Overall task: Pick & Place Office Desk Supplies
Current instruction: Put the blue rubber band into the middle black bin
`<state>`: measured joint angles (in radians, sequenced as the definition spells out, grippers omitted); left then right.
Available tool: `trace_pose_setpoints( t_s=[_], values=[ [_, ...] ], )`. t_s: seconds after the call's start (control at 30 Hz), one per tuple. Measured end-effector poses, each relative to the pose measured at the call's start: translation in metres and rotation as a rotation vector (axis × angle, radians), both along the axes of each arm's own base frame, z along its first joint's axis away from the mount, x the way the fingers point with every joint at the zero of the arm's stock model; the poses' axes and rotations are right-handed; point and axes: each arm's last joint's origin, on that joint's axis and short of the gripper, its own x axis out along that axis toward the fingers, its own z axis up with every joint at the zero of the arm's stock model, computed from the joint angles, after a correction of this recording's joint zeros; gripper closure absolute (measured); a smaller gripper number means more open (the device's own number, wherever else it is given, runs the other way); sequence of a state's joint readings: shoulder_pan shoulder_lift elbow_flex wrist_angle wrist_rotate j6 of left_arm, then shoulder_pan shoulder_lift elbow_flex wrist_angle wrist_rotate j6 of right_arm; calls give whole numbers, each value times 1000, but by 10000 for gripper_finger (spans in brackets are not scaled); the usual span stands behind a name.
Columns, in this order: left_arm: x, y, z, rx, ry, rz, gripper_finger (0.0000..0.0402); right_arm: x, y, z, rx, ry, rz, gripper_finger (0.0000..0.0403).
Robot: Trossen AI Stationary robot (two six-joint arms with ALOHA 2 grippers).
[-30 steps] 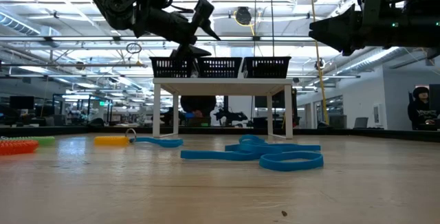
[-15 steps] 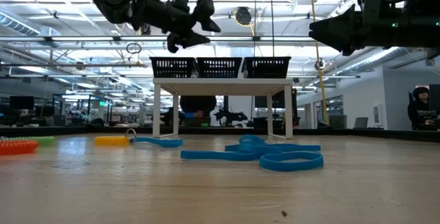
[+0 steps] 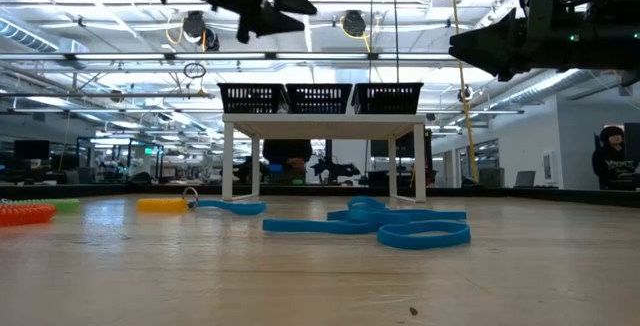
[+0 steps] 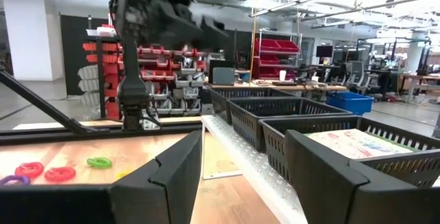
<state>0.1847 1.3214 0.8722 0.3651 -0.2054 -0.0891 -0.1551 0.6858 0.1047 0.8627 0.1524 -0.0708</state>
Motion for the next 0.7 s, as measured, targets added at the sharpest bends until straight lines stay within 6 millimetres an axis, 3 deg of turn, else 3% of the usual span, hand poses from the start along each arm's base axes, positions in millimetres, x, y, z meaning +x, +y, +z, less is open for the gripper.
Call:
trace_pose_setpoints(
  t_s=[0.17, 0.43, 0.7],
  values=[
    [-24, -12, -2, 5, -11, 7, 167, 4, 4, -5, -9, 42, 31, 206],
    [-67, -18, -45, -52, -160, 77, 167, 28, 27, 10, -36, 156, 138, 206],
    [-80, -19, -71, -74, -200, 88, 167, 63, 57, 0, -24, 420, 135, 206]
  ],
)
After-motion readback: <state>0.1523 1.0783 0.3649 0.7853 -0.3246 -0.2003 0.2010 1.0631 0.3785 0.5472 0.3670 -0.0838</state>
